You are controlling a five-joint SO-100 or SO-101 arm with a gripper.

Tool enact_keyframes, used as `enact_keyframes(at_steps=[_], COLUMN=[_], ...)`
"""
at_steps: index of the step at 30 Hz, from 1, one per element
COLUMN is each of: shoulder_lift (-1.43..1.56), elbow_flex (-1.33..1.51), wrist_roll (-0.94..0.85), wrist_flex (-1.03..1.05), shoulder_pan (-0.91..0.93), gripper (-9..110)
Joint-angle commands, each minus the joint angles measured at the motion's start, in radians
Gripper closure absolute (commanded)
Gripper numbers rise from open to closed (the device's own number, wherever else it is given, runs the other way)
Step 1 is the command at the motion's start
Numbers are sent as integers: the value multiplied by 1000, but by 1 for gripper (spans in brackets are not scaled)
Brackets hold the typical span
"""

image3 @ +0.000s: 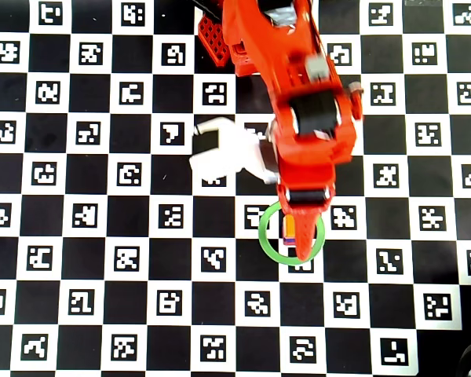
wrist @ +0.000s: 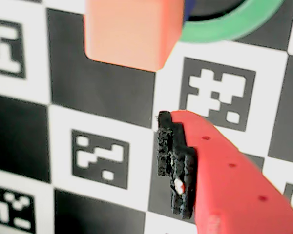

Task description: Grab the red cube then put it in the green circle then put the blue cube on top and finally the orange cube on top

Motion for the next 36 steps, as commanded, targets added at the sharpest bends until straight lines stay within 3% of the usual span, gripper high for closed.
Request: enact_keyframes(at_steps=[1,7,13,22,31,36], shoulder_lift=[225,448,624,908,1126,1282], elbow_flex=[137,422,735,1169,1382,1537], wrist_roll=[-150,-393,-640,-951,-1141,-1216], wrist_flex=[-124,-299,-548,-822,-489,-414], shoulder_pan=[32,97,167,207,173,153], gripper=[61,77,108,108,108,108])
